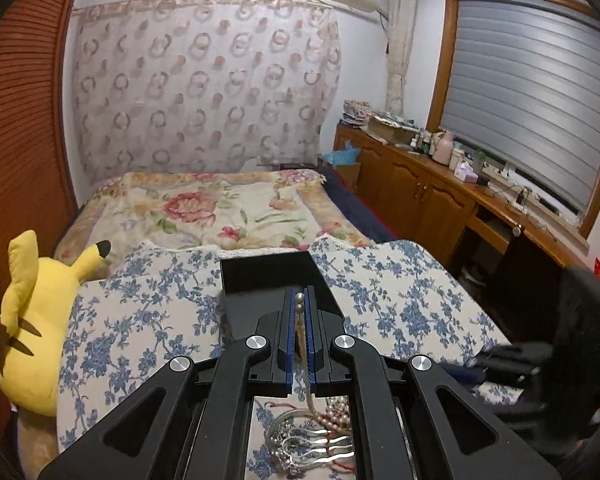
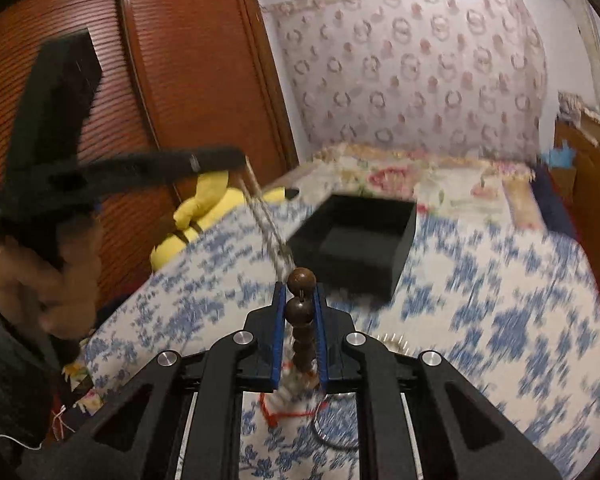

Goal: Organize jewelry
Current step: 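Grasp the hanging brown beads with the right tool while the left tool holds the strand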

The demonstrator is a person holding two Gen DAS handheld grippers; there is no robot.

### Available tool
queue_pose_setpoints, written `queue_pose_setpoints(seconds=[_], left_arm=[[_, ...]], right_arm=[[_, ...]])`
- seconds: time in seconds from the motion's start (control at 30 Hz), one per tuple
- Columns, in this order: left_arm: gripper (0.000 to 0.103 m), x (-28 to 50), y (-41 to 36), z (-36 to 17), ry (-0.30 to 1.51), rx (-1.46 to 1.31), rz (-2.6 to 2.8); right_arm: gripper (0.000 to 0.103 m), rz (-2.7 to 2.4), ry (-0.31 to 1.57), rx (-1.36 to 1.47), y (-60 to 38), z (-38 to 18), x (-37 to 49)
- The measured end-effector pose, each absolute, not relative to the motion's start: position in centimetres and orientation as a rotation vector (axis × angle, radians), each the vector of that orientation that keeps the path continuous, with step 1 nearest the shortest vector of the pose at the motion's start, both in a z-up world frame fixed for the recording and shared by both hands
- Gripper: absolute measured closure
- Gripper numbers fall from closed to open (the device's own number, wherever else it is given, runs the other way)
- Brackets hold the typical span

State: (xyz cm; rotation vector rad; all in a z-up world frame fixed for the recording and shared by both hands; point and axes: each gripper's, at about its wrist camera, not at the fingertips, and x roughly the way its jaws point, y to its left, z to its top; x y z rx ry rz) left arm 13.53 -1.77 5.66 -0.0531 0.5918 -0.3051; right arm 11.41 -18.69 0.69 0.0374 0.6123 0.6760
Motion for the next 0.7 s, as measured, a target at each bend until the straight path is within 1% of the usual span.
queue_pose_setpoints(seconds=[0.13, 0.27, 0.57, 0.7], left_arm=[[0.099, 13.9, -1.5, 6.6, 0.561, -0.069, -0.319], [0.099, 14.8, -1.8, 8.1, 0.54, -0.075, -0.334], [0.099, 17.1, -2.9, 12.0, 0.477, -0.043, -0.335], [0.099, 18.4, -2.8, 12.9, 0.463, -0.039, -0.317]], right_arm=[[0.088, 0.661, 0.546, 0.005, -19.2, 4.1, 12.1], [0.088, 0.637, 0.51, -0.026, -19.5, 6.0, 13.4], [0.088, 0.612, 0.489, -0.039, -19.7, 6.9, 17.7], [0.088, 0.604, 0.491, -0.043, -19.4, 6.9, 19.6]])
